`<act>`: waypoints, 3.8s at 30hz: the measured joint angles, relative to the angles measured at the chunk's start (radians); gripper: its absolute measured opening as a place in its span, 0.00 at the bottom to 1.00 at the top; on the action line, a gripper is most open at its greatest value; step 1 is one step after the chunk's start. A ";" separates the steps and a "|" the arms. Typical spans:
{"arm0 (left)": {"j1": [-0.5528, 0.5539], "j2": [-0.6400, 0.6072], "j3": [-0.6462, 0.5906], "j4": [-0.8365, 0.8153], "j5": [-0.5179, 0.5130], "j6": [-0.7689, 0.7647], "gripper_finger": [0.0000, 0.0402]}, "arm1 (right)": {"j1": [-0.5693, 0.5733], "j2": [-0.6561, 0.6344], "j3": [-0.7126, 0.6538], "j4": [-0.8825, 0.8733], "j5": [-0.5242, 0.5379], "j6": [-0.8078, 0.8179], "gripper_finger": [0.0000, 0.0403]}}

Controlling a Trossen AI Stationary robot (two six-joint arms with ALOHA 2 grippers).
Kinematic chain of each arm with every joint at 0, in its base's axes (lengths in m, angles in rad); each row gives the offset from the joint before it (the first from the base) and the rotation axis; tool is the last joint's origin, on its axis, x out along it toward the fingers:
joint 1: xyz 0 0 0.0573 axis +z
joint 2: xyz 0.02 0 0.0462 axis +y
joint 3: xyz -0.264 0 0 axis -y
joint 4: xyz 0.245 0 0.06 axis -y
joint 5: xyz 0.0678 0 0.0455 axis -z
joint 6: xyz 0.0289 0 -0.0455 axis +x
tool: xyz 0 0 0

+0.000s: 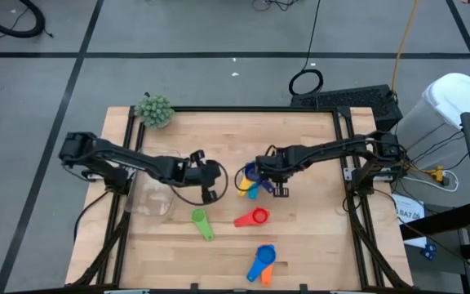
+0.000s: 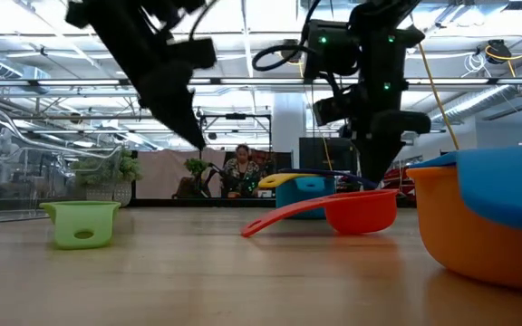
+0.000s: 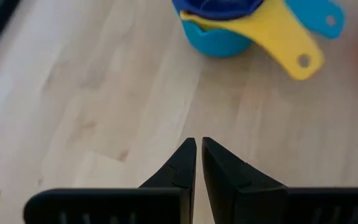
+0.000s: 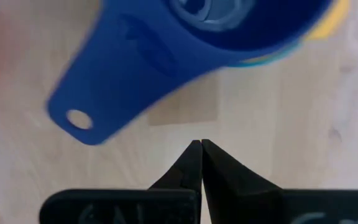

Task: Nest measuring cups in basket
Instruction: Adjust the top stacked measuring cup on the table, then stack the bottom stacked measuring cup on top of the top stacked measuring cup

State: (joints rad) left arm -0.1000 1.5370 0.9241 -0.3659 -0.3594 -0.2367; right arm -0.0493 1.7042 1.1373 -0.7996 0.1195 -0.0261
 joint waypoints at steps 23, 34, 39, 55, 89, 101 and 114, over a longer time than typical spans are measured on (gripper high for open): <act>0.080 0.325 0.000 0.424 0.208 0.060 0.08 | 0.085 0.000 -0.006 0.048 -0.020 0.085 0.00; 0.078 0.337 0.000 0.623 0.230 0.029 0.08 | 0.091 0.000 -0.006 0.112 -0.030 0.098 0.00; 0.078 0.337 0.000 0.627 0.232 0.018 0.08 | 0.091 0.000 -0.006 0.172 -0.073 0.105 0.00; 0.081 0.337 0.000 0.627 0.231 0.019 0.08 | 0.091 0.000 -0.006 0.297 -0.073 0.094 0.00; 0.100 0.204 0.001 0.464 0.230 0.076 0.08 | 0.096 -0.283 -0.005 0.262 0.057 0.078 0.00; 0.013 -0.195 0.002 0.325 0.181 0.191 0.08 | 0.352 -0.300 -0.006 0.241 -0.091 0.038 0.10; -0.144 -0.414 0.001 0.311 0.092 0.329 0.09 | 0.511 -0.165 0.051 0.344 -0.145 0.200 0.42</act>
State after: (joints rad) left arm -0.2444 1.1233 0.9255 -0.0545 -0.2675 0.0920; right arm 0.4621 1.5389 1.1880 -0.4560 -0.0258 0.1739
